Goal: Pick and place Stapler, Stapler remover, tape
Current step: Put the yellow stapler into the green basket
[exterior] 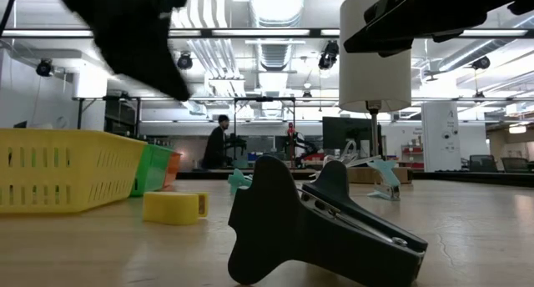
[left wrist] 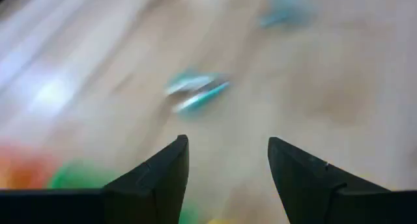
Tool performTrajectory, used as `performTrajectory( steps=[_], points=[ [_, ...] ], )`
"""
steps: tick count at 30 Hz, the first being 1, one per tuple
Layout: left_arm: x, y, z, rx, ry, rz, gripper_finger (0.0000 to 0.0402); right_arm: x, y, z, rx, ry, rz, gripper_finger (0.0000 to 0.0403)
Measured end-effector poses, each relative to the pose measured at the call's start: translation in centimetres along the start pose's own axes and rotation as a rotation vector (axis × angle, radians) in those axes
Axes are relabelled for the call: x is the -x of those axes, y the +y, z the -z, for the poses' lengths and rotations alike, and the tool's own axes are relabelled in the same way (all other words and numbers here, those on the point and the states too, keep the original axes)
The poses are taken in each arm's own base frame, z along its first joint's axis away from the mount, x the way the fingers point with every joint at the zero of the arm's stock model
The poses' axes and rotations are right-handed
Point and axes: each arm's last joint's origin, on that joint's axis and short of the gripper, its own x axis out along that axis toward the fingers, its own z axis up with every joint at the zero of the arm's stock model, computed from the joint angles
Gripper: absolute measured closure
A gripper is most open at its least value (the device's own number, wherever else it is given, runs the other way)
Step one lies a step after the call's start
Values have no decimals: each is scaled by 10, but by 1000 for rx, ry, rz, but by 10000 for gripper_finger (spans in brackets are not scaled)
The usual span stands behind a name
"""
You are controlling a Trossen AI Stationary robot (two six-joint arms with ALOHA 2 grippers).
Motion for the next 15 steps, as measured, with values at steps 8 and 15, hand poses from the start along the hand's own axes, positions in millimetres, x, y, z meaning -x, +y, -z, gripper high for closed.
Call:
performTrajectory(
  steps=[8, 15],
  points=[
    [-15, -38, -5, -211, -93, 421, 193, 0, 0, 1, -1, 3, 1, 211],
    [-44, -50, 23, -207, 64, 461, 193, 0, 0, 5, -19, 14, 1, 220]
  ],
)
